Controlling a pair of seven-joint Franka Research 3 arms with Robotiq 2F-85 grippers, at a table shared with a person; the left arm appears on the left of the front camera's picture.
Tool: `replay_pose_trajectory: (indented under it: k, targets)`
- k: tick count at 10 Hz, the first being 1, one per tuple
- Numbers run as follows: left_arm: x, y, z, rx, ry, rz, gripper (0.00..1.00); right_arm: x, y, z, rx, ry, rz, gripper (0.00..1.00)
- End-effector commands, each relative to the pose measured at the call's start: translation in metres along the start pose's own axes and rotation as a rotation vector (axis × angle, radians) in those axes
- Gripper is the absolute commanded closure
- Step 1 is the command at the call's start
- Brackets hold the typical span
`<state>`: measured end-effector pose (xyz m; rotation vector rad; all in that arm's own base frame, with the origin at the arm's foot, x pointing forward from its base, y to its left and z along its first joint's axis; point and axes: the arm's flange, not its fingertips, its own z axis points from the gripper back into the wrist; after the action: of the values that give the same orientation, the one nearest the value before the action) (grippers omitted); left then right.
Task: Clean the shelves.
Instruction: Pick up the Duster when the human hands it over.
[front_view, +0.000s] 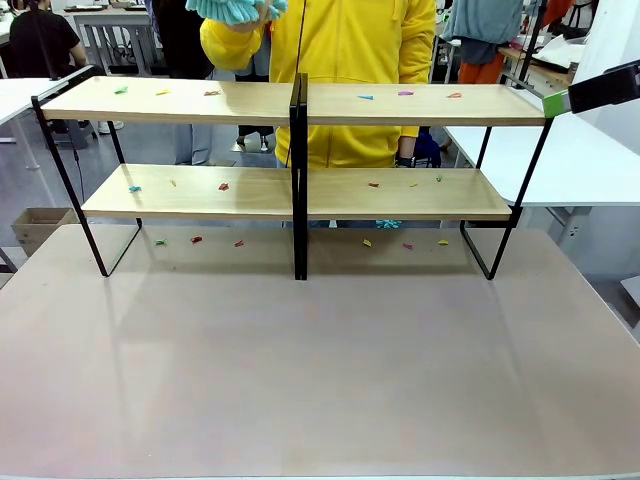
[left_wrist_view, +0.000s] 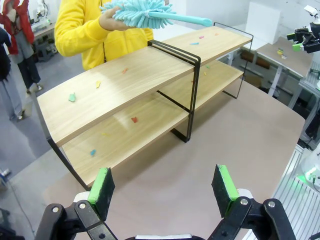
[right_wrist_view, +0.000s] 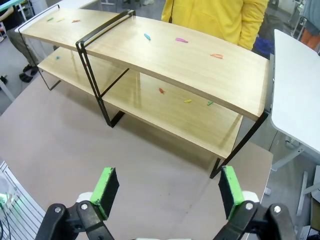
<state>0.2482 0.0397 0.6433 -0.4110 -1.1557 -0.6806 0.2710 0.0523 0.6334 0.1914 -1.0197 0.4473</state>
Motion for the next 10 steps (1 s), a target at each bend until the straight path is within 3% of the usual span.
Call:
replay_pose_trajectory:
  k: [1,4,6,7,8,10]
  targets:
    - [0.000,0.000,-0.001,-0.001,0.002,-0.001,0.00,-0.001,0.000,0.001,0.002,0.002,-0.002,0.00]
    - [0.000,0.000,0.000,0.000,0.000,0.000,0.00,-0.001,0.000,0.001,0.002,0.002,-0.002,0.00]
    - [0.048,0.020,-0.035,-0.372,0.221,0.279,0.00,-0.001,0.000,0.001,0.002,0.002,-0.002,0.00]
    - [0.064,0.031,-0.052,-0.549,0.264,0.367,0.00,-0.001,0.000,0.001,0.002,0.002,-0.002,0.00]
    - [0.087,0.069,-0.094,-0.681,0.346,0.491,0.00,-0.001,0.000,0.001,0.002,0.002,-0.002,0.00]
    - [0.079,0.104,-0.137,-0.816,0.319,0.653,0.00,-0.001,0.000,0.001,0.002,0.002,-0.002,0.00]
